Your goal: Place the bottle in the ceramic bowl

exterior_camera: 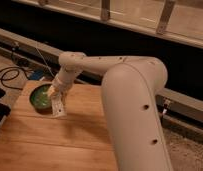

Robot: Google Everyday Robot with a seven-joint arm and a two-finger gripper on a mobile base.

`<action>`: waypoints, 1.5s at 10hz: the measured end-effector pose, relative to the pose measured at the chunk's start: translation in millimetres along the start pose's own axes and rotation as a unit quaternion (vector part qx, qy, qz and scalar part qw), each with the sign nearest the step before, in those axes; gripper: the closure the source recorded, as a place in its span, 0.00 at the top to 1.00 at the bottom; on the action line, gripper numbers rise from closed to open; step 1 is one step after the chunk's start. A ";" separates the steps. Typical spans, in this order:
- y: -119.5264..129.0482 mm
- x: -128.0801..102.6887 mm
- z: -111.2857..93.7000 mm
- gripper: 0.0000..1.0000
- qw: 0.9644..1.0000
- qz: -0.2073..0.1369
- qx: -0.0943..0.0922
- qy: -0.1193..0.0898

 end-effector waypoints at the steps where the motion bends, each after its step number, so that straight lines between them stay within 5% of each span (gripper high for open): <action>1: -1.0 -20.7 0.4 0.00 1.000 -0.014 -0.003 0.004; 3: -16.2 -49.9 -0.6 0.00 0.999 -0.032 -0.009 0.013; 5: -25.9 -65.9 21.5 0.00 0.998 -0.044 -0.020 0.031; 7: -34.8 -61.0 53.8 0.00 0.997 -0.043 -0.042 0.051; 10: -13.5 -50.9 99.4 0.00 0.993 -0.055 -0.078 0.074; 12: -4.8 -56.6 101.0 0.00 0.993 -0.073 -0.075 0.061; 15: 23.0 -71.5 64.6 0.00 0.991 -0.121 -0.054 0.010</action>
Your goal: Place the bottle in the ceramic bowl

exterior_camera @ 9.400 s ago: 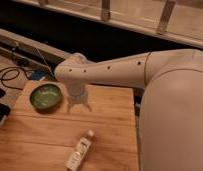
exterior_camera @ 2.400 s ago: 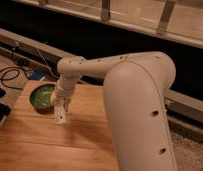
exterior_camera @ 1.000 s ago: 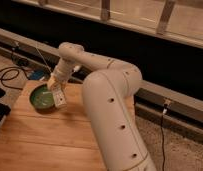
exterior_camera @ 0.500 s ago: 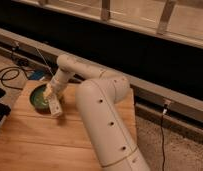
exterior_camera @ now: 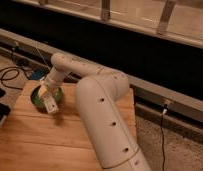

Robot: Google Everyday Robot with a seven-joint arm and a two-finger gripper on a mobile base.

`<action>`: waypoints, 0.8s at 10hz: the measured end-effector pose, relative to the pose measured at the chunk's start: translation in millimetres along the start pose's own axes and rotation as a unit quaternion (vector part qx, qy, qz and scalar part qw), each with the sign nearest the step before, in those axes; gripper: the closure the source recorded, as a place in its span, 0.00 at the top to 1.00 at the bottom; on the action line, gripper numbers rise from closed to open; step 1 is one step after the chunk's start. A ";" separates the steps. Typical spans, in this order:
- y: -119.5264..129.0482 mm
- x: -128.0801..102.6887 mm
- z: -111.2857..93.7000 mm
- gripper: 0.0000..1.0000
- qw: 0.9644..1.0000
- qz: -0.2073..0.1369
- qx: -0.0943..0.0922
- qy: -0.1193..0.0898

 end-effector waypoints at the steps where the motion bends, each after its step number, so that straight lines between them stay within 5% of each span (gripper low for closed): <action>1: 11.6 -8.5 -16.2 0.00 1.000 -0.021 0.008 -0.020; 5: 37.1 -30.2 -55.3 0.00 0.996 -0.060 0.028 -0.058; 8: 22.6 -39.3 -44.4 0.00 0.992 -0.081 0.054 -0.082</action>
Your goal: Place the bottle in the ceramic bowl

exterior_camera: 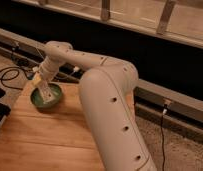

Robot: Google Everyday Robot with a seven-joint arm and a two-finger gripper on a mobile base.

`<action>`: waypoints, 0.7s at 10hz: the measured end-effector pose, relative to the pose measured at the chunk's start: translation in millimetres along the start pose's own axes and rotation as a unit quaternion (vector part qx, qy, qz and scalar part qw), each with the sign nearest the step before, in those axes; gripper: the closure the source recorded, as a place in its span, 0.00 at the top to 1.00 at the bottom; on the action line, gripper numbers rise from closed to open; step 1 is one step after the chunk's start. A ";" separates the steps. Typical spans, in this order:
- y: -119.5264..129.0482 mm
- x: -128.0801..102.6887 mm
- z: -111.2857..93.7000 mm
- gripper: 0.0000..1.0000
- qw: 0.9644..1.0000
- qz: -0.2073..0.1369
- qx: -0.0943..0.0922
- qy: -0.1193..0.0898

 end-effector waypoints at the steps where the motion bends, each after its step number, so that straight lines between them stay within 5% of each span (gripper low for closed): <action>1: -11.2 1.6 12.0 0.00 1.000 -0.007 0.016 -0.003; 7: -12.4 1.3 13.0 0.00 1.000 -0.007 0.018 -0.003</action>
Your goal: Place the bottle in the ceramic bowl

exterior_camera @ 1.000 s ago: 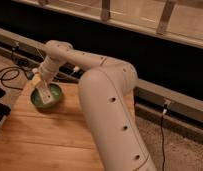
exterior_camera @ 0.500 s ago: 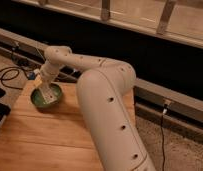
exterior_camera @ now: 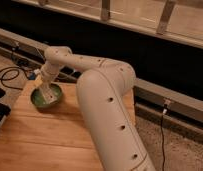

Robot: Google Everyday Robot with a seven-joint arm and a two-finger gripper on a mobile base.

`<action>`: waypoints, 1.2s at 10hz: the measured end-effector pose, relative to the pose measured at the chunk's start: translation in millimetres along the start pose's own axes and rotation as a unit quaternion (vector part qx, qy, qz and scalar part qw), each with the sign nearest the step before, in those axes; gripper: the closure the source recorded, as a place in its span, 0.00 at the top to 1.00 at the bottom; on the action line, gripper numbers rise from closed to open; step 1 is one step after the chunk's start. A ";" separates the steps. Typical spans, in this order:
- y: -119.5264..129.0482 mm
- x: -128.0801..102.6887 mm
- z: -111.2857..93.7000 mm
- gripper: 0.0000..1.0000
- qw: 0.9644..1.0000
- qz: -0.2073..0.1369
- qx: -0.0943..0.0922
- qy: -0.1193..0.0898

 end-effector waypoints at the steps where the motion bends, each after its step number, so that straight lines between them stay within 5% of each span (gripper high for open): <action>1: 0.1 0.1 0.3 0.00 1.000 0.000 0.000 0.000; 3: -2.7 0.3 0.3 0.00 1.000 0.002 0.001 -0.001; 7: 0.5 -37.5 18.1 0.00 0.998 -0.063 -0.004 -0.014; 9: 2.8 -52.6 39.6 0.00 0.996 -0.089 -0.021 -0.015; 12: -9.4 -48.7 53.3 0.03 0.996 -0.077 -0.044 -0.005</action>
